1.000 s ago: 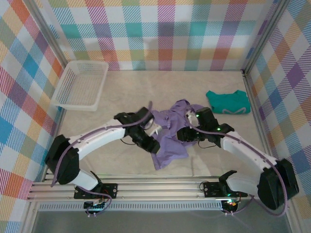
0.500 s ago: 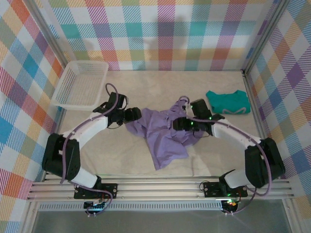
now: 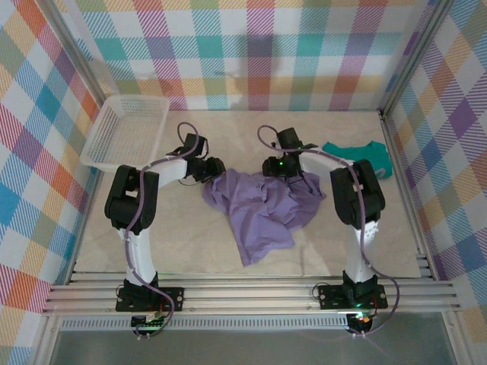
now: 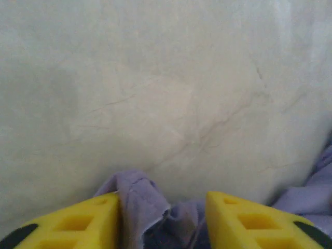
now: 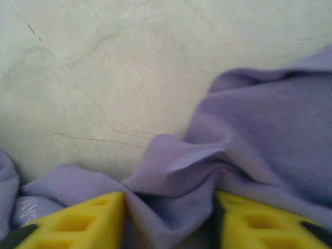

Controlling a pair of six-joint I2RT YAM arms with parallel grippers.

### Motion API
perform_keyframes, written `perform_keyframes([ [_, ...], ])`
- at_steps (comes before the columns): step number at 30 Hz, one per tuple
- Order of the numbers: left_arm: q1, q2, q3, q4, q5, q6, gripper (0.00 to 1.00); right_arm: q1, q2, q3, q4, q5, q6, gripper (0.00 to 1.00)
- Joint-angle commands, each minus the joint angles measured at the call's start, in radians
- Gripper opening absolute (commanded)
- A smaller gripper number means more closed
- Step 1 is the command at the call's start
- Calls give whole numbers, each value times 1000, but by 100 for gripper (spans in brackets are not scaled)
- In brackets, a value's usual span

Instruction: Fold the inside-out t-shirt

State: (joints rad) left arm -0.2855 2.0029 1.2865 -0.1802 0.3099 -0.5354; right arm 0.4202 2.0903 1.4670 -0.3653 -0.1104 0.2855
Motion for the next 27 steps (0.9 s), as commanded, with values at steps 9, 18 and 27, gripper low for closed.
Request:
perform_keyframes([
  [9, 26, -325, 80, 327, 264, 18, 0, -87, -384, 80, 159, -181, -101, 0],
  [18, -79, -755, -259, 175, 205, 170, 16, -86, -895, -530, 204, 11, -58, 27],
  [27, -102, -943, -495, -195, -89, 188, 71, 57, -998, -722, 203, 19, -87, 57],
])
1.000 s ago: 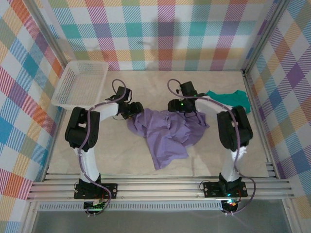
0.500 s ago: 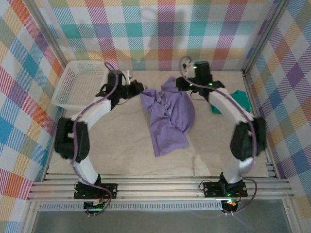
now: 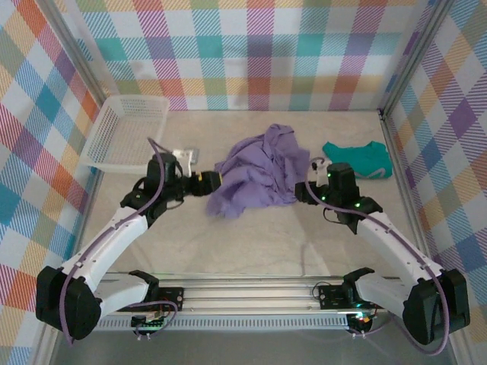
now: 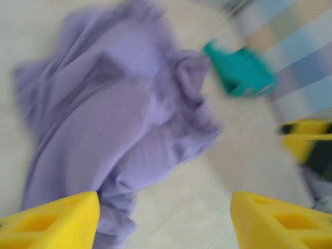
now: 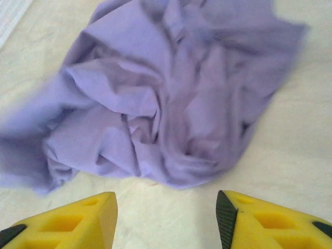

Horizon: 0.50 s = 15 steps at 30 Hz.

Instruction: Fold the inside-out t-shirt

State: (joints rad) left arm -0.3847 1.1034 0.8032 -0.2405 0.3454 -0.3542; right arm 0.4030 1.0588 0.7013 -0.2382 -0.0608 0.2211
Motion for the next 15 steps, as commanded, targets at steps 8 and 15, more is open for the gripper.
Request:
perform_keyframes([
  [8, -64, 264, 95, -80, -242, -14, 72, 198, 541, 314, 143, -68, -77, 64],
  [15, -242, 537, 300, -29, -401, 242, 75, 58, 605, 347, 108, -111, 74, 65],
])
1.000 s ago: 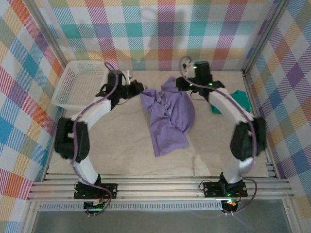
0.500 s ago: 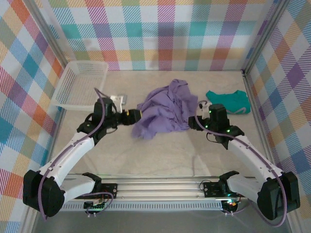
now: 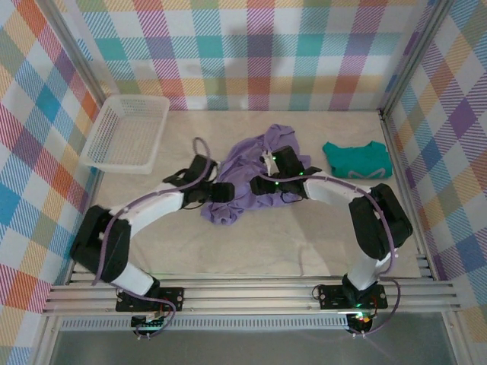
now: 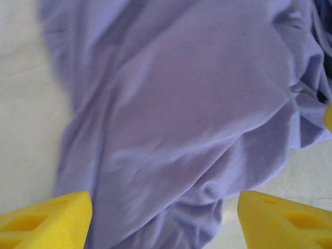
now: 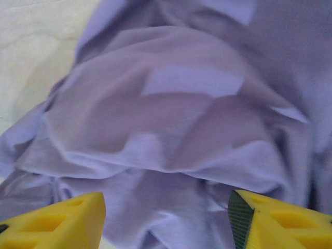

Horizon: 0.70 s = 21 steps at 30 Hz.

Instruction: Fold the inside-out t-shirt

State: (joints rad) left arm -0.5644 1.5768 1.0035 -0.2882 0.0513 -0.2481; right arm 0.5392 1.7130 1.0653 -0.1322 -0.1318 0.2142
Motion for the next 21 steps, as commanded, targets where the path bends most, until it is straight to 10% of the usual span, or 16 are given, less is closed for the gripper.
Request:
perform_keyframes([
  [1, -71, 96, 122, 18, -120, 152, 75, -102, -77, -42, 11, -51, 95, 65],
  [6, -83, 254, 230, 50, -156, 198, 65, -143, -201, -130, -30, -9, 81, 66],
  [12, -56, 235, 333, -36, 34, 186, 10, -134, -332, -228, 52, -63, -22, 65],
  [21, 75, 34, 310, -71, 431, 46, 0, -2, -331, -323, 433, -65, -295, 73],
])
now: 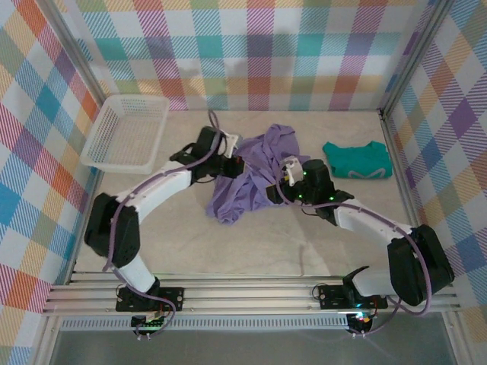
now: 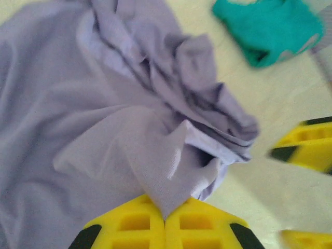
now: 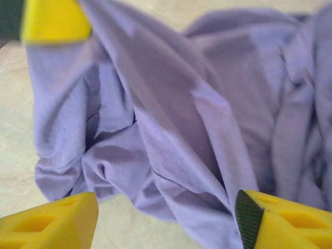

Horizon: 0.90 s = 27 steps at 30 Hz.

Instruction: Fold the inside-out t-shirt

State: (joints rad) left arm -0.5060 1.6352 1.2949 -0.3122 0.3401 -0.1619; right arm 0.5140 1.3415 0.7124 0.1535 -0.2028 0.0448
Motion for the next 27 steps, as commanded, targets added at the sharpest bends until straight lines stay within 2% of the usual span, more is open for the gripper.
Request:
perform_keyframes([
  [1, 21, -30, 24, -60, 157, -40, 0, 29, 65, 49, 155, 6, -135, 75],
  [5, 30, -42, 41, -88, 177, -48, 0, 60, 159, 118, 177, 5, -209, 78],
  [9, 33, -53, 41, -99, 188, -54, 0, 72, 279, 182, 231, 0, -166, 76],
  [10, 34, -57, 40, -103, 186, -53, 0, 70, 304, 199, 240, 2, -155, 72],
  [12, 43, -70, 38, -120, 154, -55, 0, 68, 322, 240, 203, 4, -135, 42],
  [14, 55, -92, 34, -141, 59, -68, 0, 55, 281, 247, 136, -51, -103, 19],
  [15, 57, -103, 30, -152, -24, -73, 1, 38, 249, 237, 110, -129, -75, 11],
  [17, 57, -121, 14, -149, -214, -75, 3, -6, 208, 241, 57, -365, 14, 0],
  [21, 57, -69, 30, -119, -443, -54, 9, -18, 196, 295, -12, -626, 153, 0],
  [24, 57, -26, 71, -139, -523, -44, 19, -34, 192, 325, -52, -657, 239, 0],
  [27, 54, -70, 28, -144, -548, -62, 33, -66, 212, 361, -92, -688, 298, 0],
])
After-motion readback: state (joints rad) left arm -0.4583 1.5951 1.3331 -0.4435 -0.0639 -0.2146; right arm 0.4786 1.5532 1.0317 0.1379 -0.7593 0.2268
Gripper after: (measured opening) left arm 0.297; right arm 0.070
